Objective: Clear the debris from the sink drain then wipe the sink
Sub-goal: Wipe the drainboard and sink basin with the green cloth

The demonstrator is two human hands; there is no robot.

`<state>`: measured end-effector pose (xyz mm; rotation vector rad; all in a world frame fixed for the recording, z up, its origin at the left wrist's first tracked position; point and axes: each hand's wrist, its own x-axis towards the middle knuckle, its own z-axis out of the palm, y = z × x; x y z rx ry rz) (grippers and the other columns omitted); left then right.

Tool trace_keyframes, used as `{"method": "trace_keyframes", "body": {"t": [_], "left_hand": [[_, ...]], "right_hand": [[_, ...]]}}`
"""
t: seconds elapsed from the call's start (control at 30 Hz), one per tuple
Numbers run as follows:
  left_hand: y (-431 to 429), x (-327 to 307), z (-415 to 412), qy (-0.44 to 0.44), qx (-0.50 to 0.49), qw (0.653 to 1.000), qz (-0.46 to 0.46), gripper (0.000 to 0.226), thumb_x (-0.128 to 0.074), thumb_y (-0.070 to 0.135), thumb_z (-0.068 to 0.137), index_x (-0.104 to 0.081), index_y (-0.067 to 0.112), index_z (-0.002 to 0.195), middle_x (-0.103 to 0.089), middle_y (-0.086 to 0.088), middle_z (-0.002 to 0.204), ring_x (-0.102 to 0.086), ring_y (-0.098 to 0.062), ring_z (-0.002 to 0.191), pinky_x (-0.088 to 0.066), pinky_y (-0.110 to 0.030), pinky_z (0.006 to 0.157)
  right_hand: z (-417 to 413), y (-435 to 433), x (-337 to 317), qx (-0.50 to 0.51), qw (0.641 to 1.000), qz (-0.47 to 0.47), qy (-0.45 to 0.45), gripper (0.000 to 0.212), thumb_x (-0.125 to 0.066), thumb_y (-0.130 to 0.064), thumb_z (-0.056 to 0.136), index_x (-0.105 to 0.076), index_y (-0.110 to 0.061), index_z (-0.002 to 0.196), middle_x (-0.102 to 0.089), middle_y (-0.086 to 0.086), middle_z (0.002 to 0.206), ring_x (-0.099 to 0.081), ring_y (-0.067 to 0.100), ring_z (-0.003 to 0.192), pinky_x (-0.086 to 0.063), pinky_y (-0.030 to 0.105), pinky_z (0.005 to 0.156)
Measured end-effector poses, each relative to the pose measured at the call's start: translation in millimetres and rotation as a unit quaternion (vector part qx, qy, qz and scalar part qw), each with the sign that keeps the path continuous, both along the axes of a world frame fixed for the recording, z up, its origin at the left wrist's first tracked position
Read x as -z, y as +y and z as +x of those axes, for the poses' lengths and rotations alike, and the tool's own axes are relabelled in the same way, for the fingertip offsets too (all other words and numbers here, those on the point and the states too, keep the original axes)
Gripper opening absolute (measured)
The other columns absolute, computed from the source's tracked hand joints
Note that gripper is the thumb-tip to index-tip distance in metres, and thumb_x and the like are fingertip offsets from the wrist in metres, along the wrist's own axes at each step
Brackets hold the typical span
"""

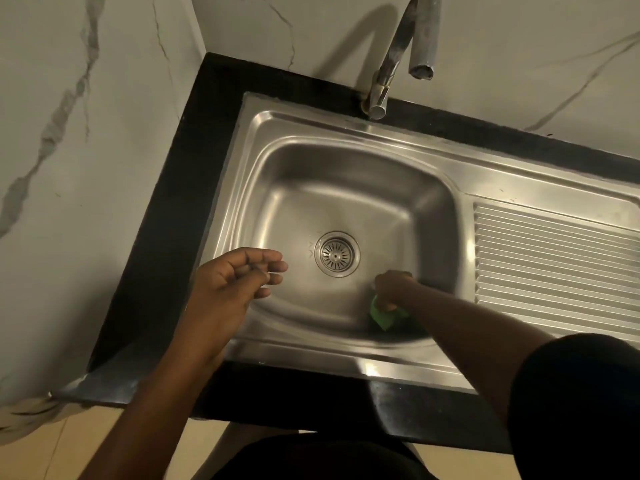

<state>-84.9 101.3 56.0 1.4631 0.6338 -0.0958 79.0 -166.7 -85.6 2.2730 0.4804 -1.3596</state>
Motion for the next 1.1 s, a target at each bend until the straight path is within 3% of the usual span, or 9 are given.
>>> {"method": "trace_keyframes", "body": {"t": [0.1,0.23,0.4,0.53,0.7,0.8,0.87,0.97,1.1], "left_hand": [[1.7,-0.4,2.4,-0.004,-0.002,1.000,-0.004,0.033,-0.057,-0.004,0.100,-0.080,0.018,0.107,-0.083,-0.005,0.102,-0.079,-0.023,0.098,-0.061,-0.042,0.092],[4.6,-0.7,5.7,-0.009,0.002,1.000,-0.001,0.034,-0.057,-0.004,0.099,-0.081,0.019,0.106,-0.084,-0.005,0.101,-0.079,-0.024,0.098,-0.060,-0.040,0.089],[9.2,4.0,9.1,-0.007,-0.001,1.000,0.000,0.031,-0.058,-0.003,0.100,-0.080,0.017,0.107,-0.084,-0.005,0.100,-0.080,-0.022,0.096,-0.060,-0.039,0.088],[7.8,8.8,8.1,-0.002,-0.006,1.000,-0.007,0.030,-0.057,-0.004,0.100,-0.079,0.014,0.107,-0.084,-0.006,0.100,-0.079,-0.026,0.097,-0.060,-0.042,0.089],[10.5,17.6,-0.3,-0.001,-0.005,1.000,-0.003,0.032,-0.056,-0.006,0.100,-0.079,0.014,0.108,-0.084,-0.007,0.101,-0.079,-0.026,0.098,-0.061,-0.037,0.088],[15.2,21.5,-10.6,-0.004,-0.009,1.000,-0.003,0.033,-0.057,-0.006,0.100,-0.080,0.017,0.108,-0.084,-0.007,0.102,-0.080,-0.023,0.098,-0.063,-0.026,0.082],[17.7,25.2,-17.4,0.001,-0.016,1.000,-0.007,0.034,-0.057,-0.005,0.100,-0.080,0.018,0.107,-0.084,-0.007,0.103,-0.080,-0.023,0.099,-0.063,-0.024,0.082],[21.5,27.2,-22.9,0.009,-0.013,1.000,-0.004,0.034,-0.057,-0.004,0.101,-0.080,0.019,0.108,-0.084,-0.005,0.103,-0.080,-0.023,0.099,-0.062,-0.022,0.079],[22.2,23.6,-19.8,0.011,-0.016,1.000,-0.007,0.037,-0.059,-0.003,0.100,-0.082,0.025,0.103,-0.084,-0.005,0.103,-0.080,-0.021,0.100,-0.063,-0.024,0.081]], "right_hand": [[-12.5,0.2,8.7,0.092,0.995,0.036,0.032,0.045,-0.068,-0.023,0.092,-0.064,-0.006,0.133,-0.065,0.013,0.135,-0.064,0.029,0.122,-0.055,0.035,0.092],[-23.8,5.2,17.0,0.186,0.980,0.072,0.020,0.038,-0.070,-0.025,0.091,-0.068,-0.004,0.123,-0.070,0.012,0.122,-0.068,0.027,0.100,-0.056,0.034,0.082],[-35.3,2.8,29.1,0.301,0.942,0.126,-0.082,0.023,-0.065,-0.027,0.090,-0.068,-0.007,0.099,-0.068,0.009,0.090,-0.061,0.019,0.065,-0.051,0.028,0.063],[-18.8,10.0,26.6,0.321,0.908,0.208,-0.170,0.022,-0.066,-0.018,0.088,-0.072,-0.006,0.105,-0.073,0.018,0.108,-0.072,0.034,0.097,-0.059,0.036,0.082],[47.6,32.6,21.1,0.353,0.846,0.302,-0.261,0.016,-0.060,-0.008,0.091,-0.068,-0.007,0.105,-0.073,0.020,0.109,-0.070,0.037,0.104,-0.057,0.043,0.090],[85.6,44.2,26.2,0.414,0.796,0.309,-0.316,0.026,-0.053,-0.020,0.100,-0.066,-0.009,0.119,-0.070,0.019,0.122,-0.066,0.036,0.116,-0.055,0.040,0.096],[97.7,51.4,34.4,0.456,0.777,0.308,-0.305,0.037,-0.053,-0.035,0.101,-0.060,-0.013,0.131,-0.066,0.016,0.131,-0.064,0.035,0.121,-0.053,0.041,0.102],[93.2,60.9,41.8,0.396,0.828,0.299,-0.260,0.059,-0.072,-0.042,0.087,-0.052,-0.022,0.138,-0.055,0.012,0.137,-0.057,0.036,0.126,-0.049,0.039,0.107],[89.7,73.5,42.8,0.255,0.879,0.333,-0.229,0.052,-0.072,-0.027,0.089,-0.056,-0.021,0.138,-0.054,0.015,0.138,-0.057,0.038,0.126,-0.047,0.034,0.104]]}}
